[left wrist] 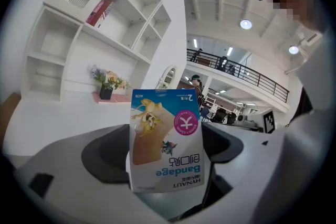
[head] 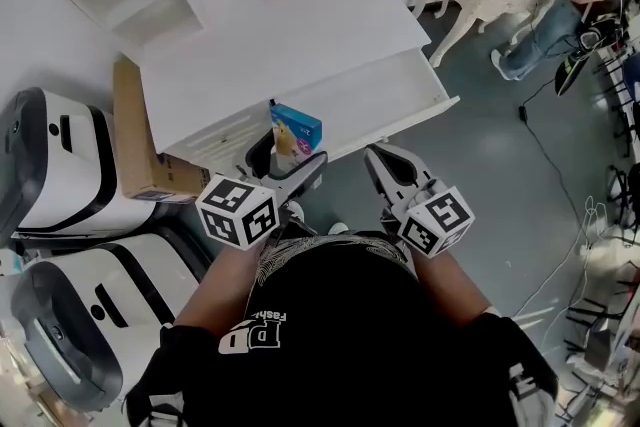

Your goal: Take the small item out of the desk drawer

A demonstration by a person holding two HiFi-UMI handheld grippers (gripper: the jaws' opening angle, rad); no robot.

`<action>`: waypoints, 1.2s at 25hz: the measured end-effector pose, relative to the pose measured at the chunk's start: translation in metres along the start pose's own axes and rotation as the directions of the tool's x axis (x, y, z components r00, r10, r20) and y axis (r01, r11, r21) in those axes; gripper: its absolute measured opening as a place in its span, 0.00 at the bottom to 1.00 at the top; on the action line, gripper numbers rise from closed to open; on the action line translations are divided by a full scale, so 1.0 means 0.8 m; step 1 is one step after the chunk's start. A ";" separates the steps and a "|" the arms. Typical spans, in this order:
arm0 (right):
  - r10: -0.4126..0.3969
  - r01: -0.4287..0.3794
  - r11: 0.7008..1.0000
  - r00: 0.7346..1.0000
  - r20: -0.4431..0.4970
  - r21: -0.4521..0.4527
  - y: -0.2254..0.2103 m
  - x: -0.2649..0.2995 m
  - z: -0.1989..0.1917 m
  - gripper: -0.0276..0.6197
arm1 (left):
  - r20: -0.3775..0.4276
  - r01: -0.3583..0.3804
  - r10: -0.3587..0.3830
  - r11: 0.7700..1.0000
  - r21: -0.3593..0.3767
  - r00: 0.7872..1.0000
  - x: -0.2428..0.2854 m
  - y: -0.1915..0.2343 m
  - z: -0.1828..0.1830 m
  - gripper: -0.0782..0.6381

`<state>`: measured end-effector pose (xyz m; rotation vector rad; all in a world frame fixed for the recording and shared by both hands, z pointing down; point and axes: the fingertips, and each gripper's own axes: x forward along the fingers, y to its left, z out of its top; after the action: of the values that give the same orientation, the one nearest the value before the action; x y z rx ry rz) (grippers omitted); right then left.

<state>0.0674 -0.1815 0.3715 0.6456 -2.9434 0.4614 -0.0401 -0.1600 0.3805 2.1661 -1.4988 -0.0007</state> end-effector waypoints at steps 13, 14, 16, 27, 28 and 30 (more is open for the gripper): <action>0.009 -0.009 1.000 1.000 -0.029 -0.023 0.007 -0.011 -0.018 0.05 | 0.000 -0.034 0.034 0.997 0.070 0.999 -0.014 -0.008 -0.012 0.69; 0.003 -0.003 1.000 1.000 -0.027 -0.023 0.009 -0.008 -0.016 0.05 | -0.002 -0.027 0.027 0.996 0.080 1.000 -0.014 -0.008 -0.007 0.69; -0.008 0.008 1.000 1.000 -0.023 -0.022 0.016 0.002 -0.014 0.05 | -0.012 -0.012 0.013 0.996 0.093 1.000 -0.018 -0.002 0.000 0.69; -0.068 0.068 0.997 0.998 -0.009 0.022 0.043 0.050 -0.023 0.05 | -0.060 0.026 -0.020 0.995 0.101 0.998 -0.048 0.050 0.008 0.69; -0.071 0.072 0.997 0.997 -0.010 0.026 0.045 0.054 -0.024 0.05 | -0.062 0.029 -0.023 0.994 0.101 0.998 -0.049 0.053 0.008 0.69; -0.076 0.076 0.997 0.997 -0.014 0.029 0.050 0.058 -0.024 0.05 | -0.064 0.035 -0.029 0.995 0.097 0.998 -0.052 0.058 0.010 0.69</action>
<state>0.0087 -0.1595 0.3858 0.7520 -2.8936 0.4999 -0.0992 -0.1393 0.3805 2.2461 -1.4566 0.1311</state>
